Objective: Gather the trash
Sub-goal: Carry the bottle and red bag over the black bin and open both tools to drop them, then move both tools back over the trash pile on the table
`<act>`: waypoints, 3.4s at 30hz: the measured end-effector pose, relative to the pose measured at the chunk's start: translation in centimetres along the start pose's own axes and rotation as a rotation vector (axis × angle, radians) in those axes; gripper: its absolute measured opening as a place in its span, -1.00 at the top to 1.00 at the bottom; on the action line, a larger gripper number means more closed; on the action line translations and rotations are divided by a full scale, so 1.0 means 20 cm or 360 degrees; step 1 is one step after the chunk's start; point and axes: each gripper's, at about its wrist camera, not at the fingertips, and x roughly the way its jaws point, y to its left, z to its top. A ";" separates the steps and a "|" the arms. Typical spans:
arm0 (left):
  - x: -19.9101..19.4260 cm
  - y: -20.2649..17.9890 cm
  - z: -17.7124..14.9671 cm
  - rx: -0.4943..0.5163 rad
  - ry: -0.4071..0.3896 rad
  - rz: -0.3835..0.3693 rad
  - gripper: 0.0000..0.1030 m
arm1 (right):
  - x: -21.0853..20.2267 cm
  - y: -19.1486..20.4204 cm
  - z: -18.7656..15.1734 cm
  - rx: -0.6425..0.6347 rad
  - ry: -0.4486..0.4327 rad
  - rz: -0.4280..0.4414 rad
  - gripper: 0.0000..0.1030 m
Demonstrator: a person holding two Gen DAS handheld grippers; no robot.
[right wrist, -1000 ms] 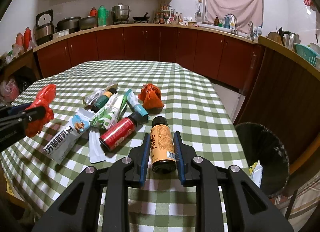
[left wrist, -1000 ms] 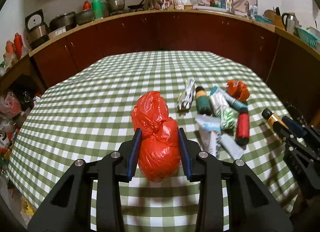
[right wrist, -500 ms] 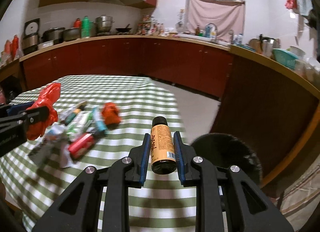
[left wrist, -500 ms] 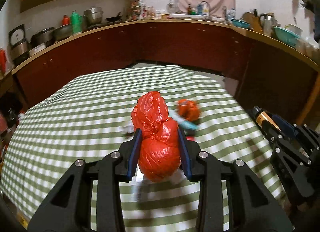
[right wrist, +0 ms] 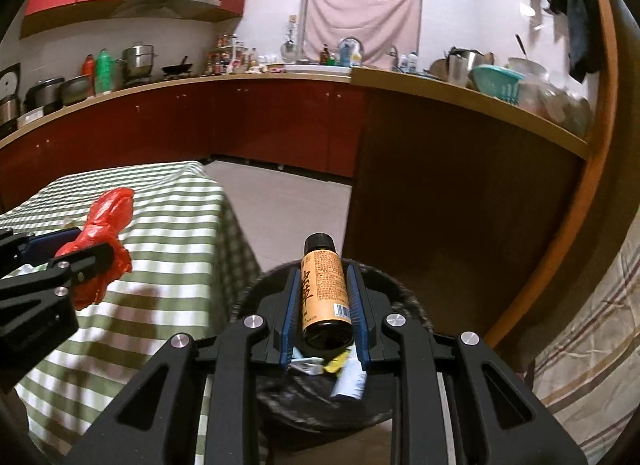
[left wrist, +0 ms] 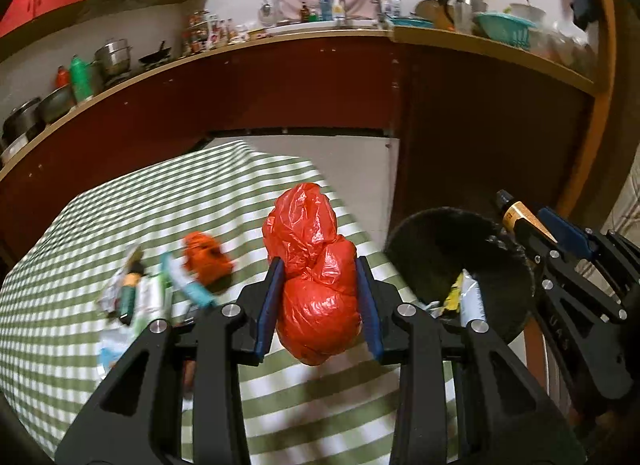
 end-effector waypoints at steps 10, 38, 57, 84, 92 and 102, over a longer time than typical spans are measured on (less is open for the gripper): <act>0.21 -0.29 0.04 0.0111 0.0076 -0.0035 0.32 | 0.12 -0.18 -0.06 0.0073 0.0047 -0.0021 0.53; 0.43 -0.46 0.07 0.0167 0.0235 -0.0009 -0.03 | 0.30 -0.34 -0.10 0.0180 0.0123 0.0000 0.43; 0.25 -0.26 0.07 0.0064 0.0166 0.0035 -0.13 | 0.21 -0.29 -0.08 0.0200 0.0122 -0.0002 0.40; -0.25 0.65 -0.29 -0.0219 0.0179 0.0512 -0.57 | -0.02 0.50 -0.02 -0.0087 0.0117 0.0408 0.30; -0.21 0.80 -0.42 -0.0290 0.0278 0.0493 -0.57 | -0.05 0.70 -0.04 -0.0166 0.0142 0.0486 0.29; -0.14 0.86 -0.51 -0.0340 0.0345 0.0349 0.01 | -0.04 0.84 -0.05 -0.0225 0.0180 0.0525 0.29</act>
